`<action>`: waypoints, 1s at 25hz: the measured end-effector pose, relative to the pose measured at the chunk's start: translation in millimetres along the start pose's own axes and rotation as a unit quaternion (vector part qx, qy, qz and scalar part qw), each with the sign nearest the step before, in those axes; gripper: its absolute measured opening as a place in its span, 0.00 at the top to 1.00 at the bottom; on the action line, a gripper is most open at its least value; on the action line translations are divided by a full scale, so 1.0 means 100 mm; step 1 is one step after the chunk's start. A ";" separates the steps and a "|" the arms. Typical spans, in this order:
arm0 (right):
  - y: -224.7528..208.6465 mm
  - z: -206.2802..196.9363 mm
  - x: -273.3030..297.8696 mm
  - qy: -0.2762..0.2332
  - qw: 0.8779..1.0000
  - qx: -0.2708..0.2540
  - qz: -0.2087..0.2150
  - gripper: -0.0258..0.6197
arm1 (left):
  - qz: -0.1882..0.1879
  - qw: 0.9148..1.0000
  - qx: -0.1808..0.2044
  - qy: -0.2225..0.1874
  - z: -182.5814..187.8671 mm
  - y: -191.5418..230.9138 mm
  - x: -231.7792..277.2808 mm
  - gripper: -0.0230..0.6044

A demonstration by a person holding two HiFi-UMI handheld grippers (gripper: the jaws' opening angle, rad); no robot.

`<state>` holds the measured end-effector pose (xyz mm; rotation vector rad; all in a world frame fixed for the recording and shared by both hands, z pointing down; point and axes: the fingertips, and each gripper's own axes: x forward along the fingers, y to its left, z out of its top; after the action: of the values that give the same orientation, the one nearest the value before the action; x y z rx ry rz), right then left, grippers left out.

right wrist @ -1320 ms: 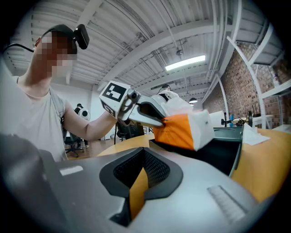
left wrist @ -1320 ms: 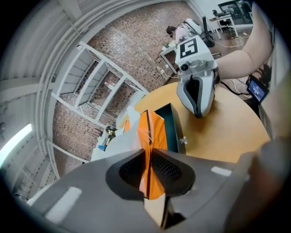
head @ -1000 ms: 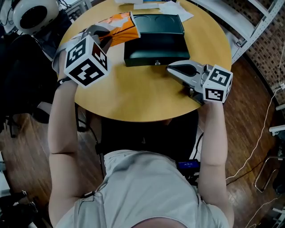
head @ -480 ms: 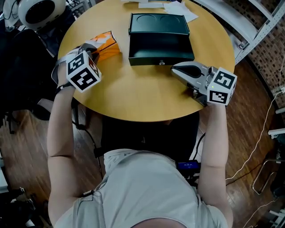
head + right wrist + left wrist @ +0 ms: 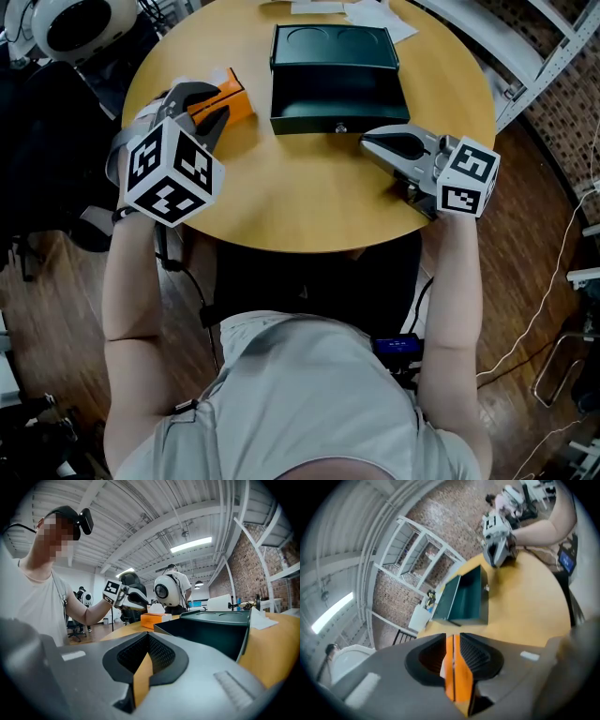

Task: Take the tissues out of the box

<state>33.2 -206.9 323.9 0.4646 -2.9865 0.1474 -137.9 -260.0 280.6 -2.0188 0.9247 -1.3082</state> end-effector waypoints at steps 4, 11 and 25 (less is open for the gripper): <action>0.00 -0.01 0.02 0.000 1.000 0.001 0.002 0.96 | -0.067 0.960 -0.166 -0.215 0.67 -0.23 -0.09 0.88; 0.01 0.00 0.00 0.001 1.000 -0.001 0.001 0.96 | -0.183 0.842 -0.347 -0.371 1.06 -0.66 0.09 0.96; 0.01 -0.01 0.00 0.002 1.000 -0.001 0.002 0.96 | -0.242 0.810 -0.359 -0.395 1.15 -0.84 0.19 0.96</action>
<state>32.6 -205.6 324.4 0.4565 -2.9828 0.1448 -5.1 -214.3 311.5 -3.1483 0.5192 -0.1325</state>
